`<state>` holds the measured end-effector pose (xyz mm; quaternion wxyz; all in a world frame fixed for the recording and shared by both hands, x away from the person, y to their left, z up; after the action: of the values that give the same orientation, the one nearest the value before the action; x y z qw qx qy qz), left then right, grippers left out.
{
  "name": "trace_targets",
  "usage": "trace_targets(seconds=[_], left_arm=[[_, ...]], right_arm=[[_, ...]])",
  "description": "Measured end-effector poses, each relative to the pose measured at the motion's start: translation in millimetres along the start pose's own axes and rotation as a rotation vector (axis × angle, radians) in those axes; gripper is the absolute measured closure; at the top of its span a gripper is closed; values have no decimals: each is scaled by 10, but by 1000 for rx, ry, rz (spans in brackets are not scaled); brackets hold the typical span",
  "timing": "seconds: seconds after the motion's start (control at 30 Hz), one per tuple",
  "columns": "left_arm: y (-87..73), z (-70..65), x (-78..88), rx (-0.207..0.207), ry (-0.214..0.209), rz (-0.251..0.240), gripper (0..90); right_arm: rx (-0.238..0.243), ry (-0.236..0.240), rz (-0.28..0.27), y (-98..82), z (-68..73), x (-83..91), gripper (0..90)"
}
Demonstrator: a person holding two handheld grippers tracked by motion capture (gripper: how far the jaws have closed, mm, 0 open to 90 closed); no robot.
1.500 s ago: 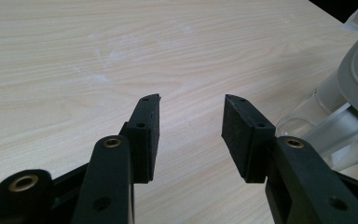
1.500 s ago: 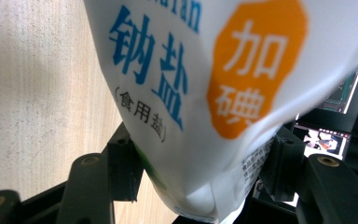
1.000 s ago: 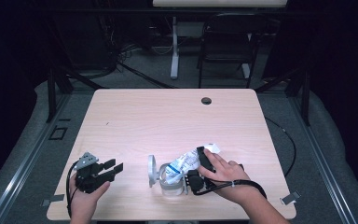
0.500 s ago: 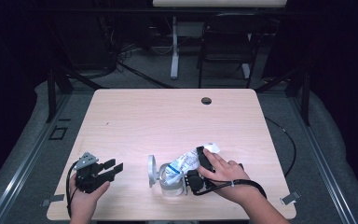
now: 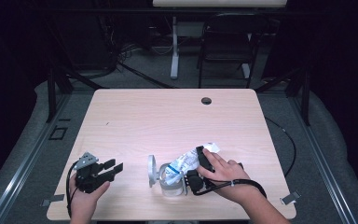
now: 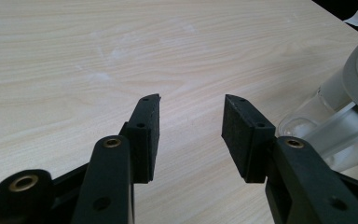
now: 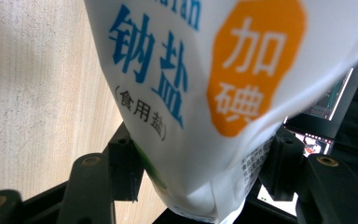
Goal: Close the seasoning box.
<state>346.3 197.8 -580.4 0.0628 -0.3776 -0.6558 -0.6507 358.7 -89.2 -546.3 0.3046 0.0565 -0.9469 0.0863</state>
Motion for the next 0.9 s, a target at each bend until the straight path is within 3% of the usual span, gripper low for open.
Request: trace_targets(seconds=[0.9], left_arm=[[8, 3, 9, 1, 1, -4, 571]], right_arm=[[29, -6, 12, 7, -21, 14, 419]])
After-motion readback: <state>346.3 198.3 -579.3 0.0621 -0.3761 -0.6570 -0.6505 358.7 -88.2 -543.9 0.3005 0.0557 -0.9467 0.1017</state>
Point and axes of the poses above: each handheld gripper's, and its own axes: x roughly backward along the jaws, y roughly out of its top, z roughly to its left, the point moved 10 cm from there along -x, roughly forward along the jaws, and after that the axes turned 8 degrees about y, right-handed, at the moved point
